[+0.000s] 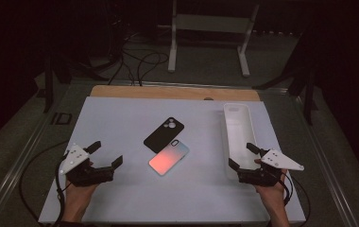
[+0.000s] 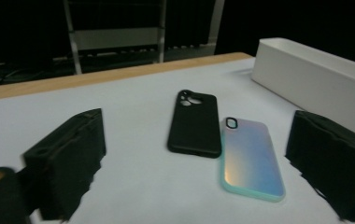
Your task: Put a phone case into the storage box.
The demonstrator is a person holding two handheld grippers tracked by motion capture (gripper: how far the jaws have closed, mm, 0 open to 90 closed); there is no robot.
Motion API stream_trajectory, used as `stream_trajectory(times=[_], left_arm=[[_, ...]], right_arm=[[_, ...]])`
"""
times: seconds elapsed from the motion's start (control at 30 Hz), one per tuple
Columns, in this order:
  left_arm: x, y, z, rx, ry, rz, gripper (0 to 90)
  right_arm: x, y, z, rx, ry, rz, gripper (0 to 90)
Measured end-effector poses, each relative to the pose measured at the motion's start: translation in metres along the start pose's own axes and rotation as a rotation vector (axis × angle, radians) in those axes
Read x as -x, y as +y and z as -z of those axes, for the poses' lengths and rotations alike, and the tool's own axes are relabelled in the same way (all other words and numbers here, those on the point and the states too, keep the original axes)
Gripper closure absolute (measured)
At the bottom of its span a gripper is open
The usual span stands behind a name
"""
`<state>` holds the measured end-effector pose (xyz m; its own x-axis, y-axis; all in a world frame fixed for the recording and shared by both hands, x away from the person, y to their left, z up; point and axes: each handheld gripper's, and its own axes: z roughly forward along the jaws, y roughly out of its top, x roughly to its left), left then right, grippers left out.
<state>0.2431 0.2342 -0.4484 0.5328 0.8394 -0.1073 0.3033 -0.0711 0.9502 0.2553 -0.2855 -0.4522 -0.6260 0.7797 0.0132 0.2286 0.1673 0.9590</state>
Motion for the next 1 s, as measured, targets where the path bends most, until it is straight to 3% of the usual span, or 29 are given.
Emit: stream_trajectory(times=[0.2,0.4,0.47,0.8,1.0], left_arm=[[-0.010,-0.002,0.019,0.021,0.068,-0.022,1.8],[-0.017,-0.003,0.029,0.052,0.090,-0.019,1.0],[-0.017,-0.003,0.030,0.050,0.103,-0.035,0.9],[-0.019,-0.003,0.029,0.030,0.117,-0.012,0.9],[-0.014,0.001,0.023,-0.023,0.123,-0.037,0.9]], right_arm=[[-0.001,-0.001,0.002,0.010,0.008,-0.001,10.1],[-0.001,-0.005,0.001,0.011,0.014,-0.003,10.1],[-0.002,-0.006,-0.001,0.007,0.020,0.003,10.1],[-0.003,-0.007,-0.002,0.003,0.030,0.005,10.0],[-0.003,-0.006,-0.002,0.006,0.024,0.007,10.1]])
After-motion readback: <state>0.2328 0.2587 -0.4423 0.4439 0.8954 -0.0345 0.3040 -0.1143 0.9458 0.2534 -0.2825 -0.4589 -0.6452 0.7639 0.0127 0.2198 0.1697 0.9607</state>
